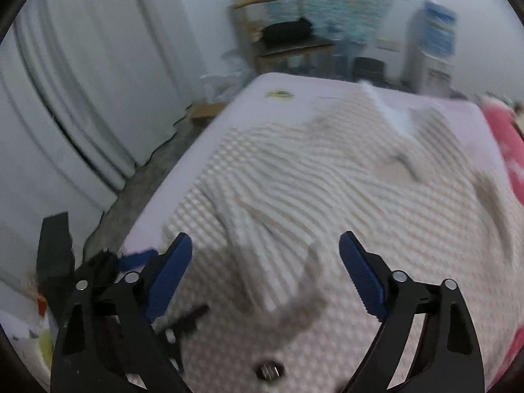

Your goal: Fold large clothes

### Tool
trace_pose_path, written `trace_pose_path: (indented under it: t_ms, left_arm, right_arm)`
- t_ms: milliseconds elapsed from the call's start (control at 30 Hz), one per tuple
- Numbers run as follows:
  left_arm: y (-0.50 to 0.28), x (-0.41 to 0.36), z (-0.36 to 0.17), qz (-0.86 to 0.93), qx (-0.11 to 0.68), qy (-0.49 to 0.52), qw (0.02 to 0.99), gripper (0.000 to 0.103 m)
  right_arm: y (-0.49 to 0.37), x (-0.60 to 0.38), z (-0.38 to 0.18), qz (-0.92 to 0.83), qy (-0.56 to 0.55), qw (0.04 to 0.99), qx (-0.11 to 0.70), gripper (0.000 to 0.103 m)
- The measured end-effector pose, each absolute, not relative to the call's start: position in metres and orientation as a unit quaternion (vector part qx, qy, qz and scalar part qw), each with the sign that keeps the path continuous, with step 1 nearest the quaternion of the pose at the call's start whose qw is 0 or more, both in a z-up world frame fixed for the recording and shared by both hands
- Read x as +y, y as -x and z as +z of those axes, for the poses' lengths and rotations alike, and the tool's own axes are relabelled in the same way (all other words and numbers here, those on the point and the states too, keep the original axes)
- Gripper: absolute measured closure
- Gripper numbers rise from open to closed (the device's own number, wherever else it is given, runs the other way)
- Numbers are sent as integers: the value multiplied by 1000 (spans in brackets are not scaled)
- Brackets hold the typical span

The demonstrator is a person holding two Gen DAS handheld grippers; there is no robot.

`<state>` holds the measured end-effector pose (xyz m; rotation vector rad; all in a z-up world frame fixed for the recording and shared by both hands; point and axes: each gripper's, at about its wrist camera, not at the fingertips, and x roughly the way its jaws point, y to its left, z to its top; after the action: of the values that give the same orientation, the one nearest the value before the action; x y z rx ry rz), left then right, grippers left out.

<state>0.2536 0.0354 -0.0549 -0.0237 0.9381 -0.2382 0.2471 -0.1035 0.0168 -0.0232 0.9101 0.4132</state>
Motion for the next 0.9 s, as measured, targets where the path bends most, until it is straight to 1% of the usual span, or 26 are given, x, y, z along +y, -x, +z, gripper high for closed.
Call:
trace_pose_path:
  t_ms: [100,167,233,267,333,467,567,600,667,767,800,833,867,900]
  left_arm:
    - [-254,38,-59,-112,450,12,886,5]
    - [-253,38,-60,-112,446,10,888,5]
    - [-253,37,-60,-112,444,10,889,5]
    - [-253,37,-61,-111,443,11,889,5]
    - [-253,37,-61,-111,442,12,890,5]
    - [-253,38,-61,-113,441,13,890,5]
    - [-253,41,-61,-117,441,22,890,5]
    - [-252,42,-61,-117,440,23,890,5]
    - [-253,44,-62,-118,440,26,890,5]
    - [-254,45,-62,-119,439,28,890,5]
    - [-254,44,-61,-120,439,29,890,5]
    - [-253,44,-61,-120,439,30,890,5]
    - [-253,45,-61,-121,440,32,889,5]
    - [-253,45,-60,-121,440,33,889,5]
  right_arm:
    - [-266,-77,3,212,42,866,451,28]
    - [-282,-63,-12,209,76,853,472,37]
    - [-289,-57,-22,195,101,846,486,68]
    - [-291,-61,-24,198,95,844,490,73]
    - [-287,-77,-15,208,56,849,482,99]
    - [-252,-126,23,212,-35,876,432,100]
    - [-198,-180,47,199,-112,897,379,100]
    - [-183,-192,48,194,-131,898,373,99]
    - [-154,-225,41,174,-171,896,372,95]
    - [-108,-273,11,125,-221,878,405,92]
    - [-99,-284,4,115,-231,872,416,81]
    - [-86,-297,-6,99,-246,864,428,66]
    - [-76,-307,-12,84,-261,859,432,61]
    - [-67,-316,-15,78,-274,855,432,59]
